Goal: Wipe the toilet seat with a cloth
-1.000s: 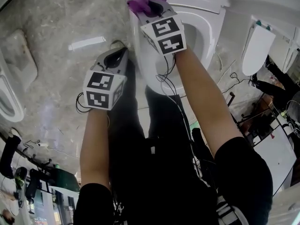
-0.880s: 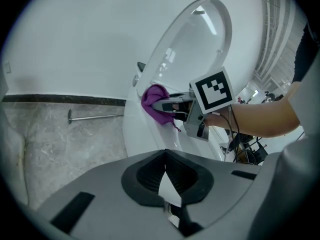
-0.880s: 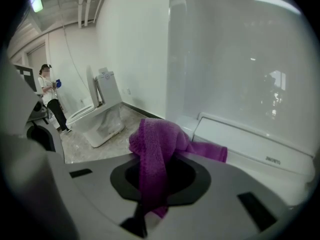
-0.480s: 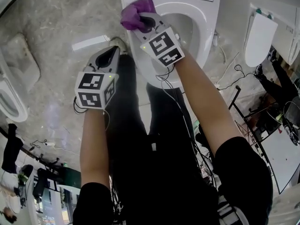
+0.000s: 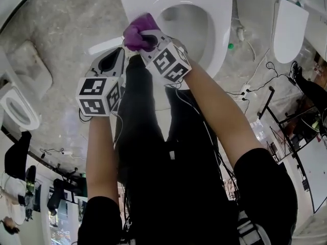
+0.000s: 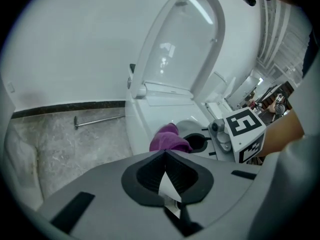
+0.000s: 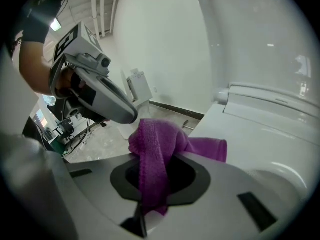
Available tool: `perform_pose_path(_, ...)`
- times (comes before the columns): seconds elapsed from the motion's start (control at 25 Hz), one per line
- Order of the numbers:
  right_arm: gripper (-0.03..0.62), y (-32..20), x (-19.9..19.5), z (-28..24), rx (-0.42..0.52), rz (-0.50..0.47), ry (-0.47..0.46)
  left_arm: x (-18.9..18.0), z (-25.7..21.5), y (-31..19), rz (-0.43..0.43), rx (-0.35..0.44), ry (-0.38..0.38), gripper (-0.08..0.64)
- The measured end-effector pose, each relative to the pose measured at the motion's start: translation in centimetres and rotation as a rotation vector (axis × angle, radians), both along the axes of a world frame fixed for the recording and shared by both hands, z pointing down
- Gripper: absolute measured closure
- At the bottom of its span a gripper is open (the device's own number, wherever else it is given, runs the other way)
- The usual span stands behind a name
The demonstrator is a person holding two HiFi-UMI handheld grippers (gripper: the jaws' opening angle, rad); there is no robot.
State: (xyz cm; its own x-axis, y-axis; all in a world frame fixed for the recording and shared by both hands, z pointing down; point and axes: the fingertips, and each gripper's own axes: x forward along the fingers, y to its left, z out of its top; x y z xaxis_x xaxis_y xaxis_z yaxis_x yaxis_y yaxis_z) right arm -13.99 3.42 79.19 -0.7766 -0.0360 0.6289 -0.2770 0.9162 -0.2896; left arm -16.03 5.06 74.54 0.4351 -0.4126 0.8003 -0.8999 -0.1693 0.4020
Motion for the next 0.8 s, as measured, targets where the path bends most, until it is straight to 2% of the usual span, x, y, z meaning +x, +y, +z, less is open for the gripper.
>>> perform_pose_path(0.4, 0.531, 7.4, 3.9, 0.4, -0.123, 0.030, 0.024, 6.3, -0.8, -0.6, 0.141, -0.010, -0.050, 0.552)
perform_pose_path(0.64, 0.532, 12.1, 6.2, 0.5, -0.201, -0.011, 0.040, 7.9, 0.2, -0.9, 0.117, -0.041, -0.071, 0.554)
perform_pose_path(0.8, 0.532, 15.8, 9.5, 0.7, -0.259, -0.046, 0.060, 10.3, 0.6, -0.7, 0.166, -0.049, -0.095, 0.552)
